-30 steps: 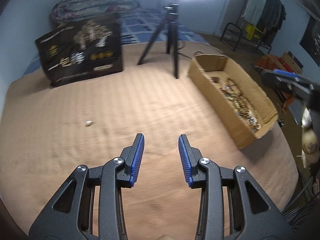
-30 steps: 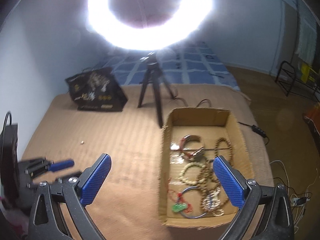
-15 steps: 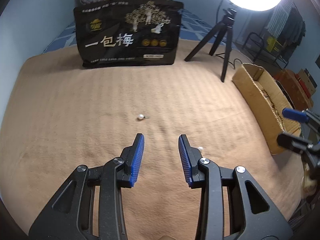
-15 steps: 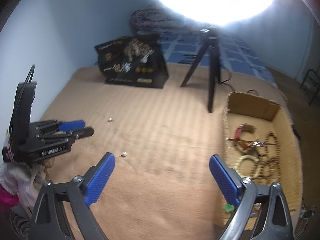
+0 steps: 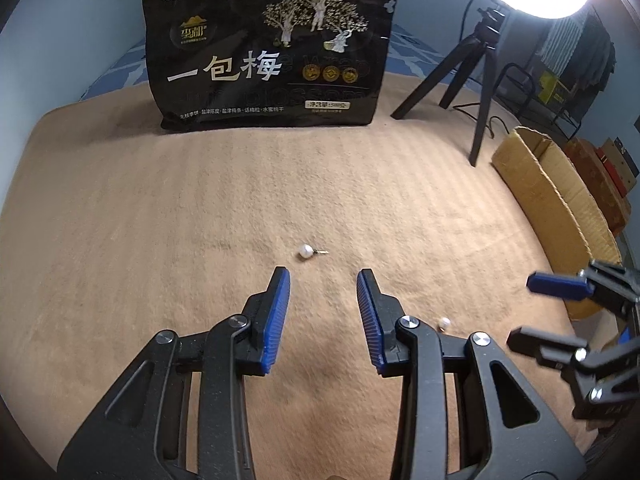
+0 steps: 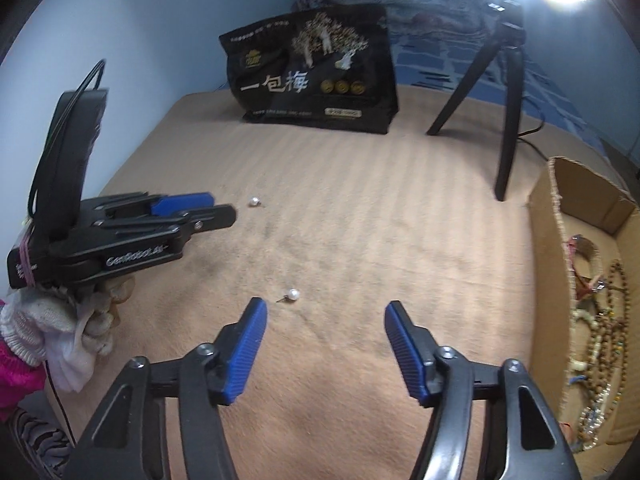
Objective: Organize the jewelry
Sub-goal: 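Move both tools back to the pearl earring on the blanket, then close the right tool on the pearl earring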
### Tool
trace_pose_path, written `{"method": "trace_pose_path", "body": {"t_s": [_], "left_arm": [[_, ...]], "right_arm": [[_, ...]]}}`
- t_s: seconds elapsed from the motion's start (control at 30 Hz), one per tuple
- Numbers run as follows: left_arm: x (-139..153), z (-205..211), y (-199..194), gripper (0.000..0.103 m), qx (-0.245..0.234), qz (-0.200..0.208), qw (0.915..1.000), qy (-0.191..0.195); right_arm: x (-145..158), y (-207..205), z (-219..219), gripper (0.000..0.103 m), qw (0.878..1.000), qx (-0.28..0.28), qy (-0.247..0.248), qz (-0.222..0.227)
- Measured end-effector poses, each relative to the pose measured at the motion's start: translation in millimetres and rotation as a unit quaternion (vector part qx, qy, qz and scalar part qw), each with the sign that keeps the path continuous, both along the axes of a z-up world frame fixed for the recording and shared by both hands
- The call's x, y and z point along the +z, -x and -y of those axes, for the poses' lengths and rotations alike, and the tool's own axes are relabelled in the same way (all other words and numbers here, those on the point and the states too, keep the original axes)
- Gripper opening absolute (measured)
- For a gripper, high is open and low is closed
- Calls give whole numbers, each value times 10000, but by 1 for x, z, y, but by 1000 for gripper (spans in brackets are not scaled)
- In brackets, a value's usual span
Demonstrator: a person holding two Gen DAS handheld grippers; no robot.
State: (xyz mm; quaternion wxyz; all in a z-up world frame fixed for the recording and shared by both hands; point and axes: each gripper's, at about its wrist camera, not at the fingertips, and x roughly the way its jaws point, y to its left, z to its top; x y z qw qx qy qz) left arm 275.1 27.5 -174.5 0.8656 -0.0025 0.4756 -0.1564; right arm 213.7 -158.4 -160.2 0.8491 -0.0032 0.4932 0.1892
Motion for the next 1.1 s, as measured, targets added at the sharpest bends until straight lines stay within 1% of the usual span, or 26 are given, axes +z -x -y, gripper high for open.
{"method": "trace_pose_path", "body": {"t_s": [0.17,0.23,0.47,0.6,0.7,0.87,0.97,1.03,1.1], "left_arm": [[-7,1,-9,35,-27,22,10000,-16],[-10,1,-12,28,-36,14,10000,-30],[-19,4,-17,28,-101,3,9999,-55],[-23,7,-19,27,-118,-13,9999,-53],[-25,10,-20,23,-146,-14,9998,-99],[-29,13,-25,23,-154,-7,9997,-165],[-31,14,-27,22,-155,4,9997,-193],[-32,15,-29,18,-168,12,9996,-216],[-34,16,-31,15,-176,8,9996,-220]], "right_arm": [[-14,-4,-13,53,9998,175,-25,-56],[-18,-5,-17,50,9997,237,-1,-71],[-33,-9,-27,42,9993,328,124,-121],[-38,-13,-30,39,9993,328,112,-140],[-40,-14,-32,36,9992,340,130,-147],[-42,-15,-34,32,9991,373,131,-164],[-42,-14,-35,32,9991,372,146,-152],[-43,-15,-36,30,9990,385,151,-161],[-44,-15,-36,27,9990,392,166,-164]]}}
